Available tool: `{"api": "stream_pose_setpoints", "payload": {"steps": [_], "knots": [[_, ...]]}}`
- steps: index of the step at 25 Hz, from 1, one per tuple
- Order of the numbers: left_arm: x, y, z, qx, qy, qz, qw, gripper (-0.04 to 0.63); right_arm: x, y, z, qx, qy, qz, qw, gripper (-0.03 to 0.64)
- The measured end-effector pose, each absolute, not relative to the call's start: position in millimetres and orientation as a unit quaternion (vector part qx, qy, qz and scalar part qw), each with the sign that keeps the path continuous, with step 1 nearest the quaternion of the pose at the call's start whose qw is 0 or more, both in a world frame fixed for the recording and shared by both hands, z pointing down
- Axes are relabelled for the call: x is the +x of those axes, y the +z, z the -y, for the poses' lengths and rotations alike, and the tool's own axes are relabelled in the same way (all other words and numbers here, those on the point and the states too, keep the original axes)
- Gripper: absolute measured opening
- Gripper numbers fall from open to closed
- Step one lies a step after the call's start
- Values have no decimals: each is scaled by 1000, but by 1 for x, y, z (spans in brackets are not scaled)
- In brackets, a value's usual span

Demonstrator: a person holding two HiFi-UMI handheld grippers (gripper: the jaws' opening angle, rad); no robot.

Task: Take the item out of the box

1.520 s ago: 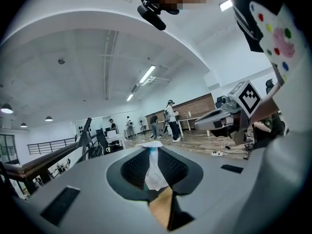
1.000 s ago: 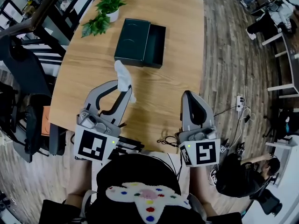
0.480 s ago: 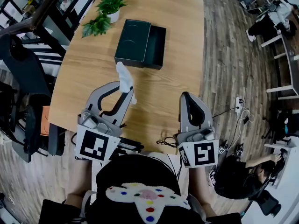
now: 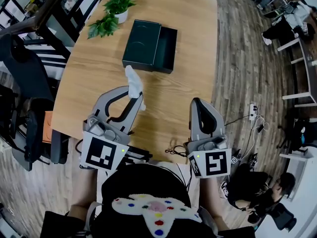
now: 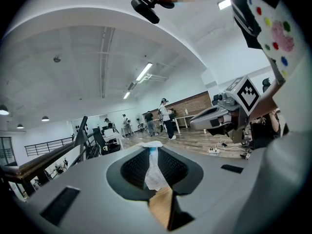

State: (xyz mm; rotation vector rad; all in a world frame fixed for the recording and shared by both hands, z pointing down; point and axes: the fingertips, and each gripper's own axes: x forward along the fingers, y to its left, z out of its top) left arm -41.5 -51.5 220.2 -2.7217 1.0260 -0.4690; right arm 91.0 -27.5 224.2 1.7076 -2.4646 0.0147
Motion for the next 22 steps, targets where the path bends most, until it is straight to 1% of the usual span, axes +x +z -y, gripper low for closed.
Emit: {"api": "stream_pose_setpoints", "payload": {"steps": [22], "knots": [[-40, 225, 56, -920, -164, -342, 101, 58, 86, 231, 32, 564, 9, 823, 71, 8]]}}
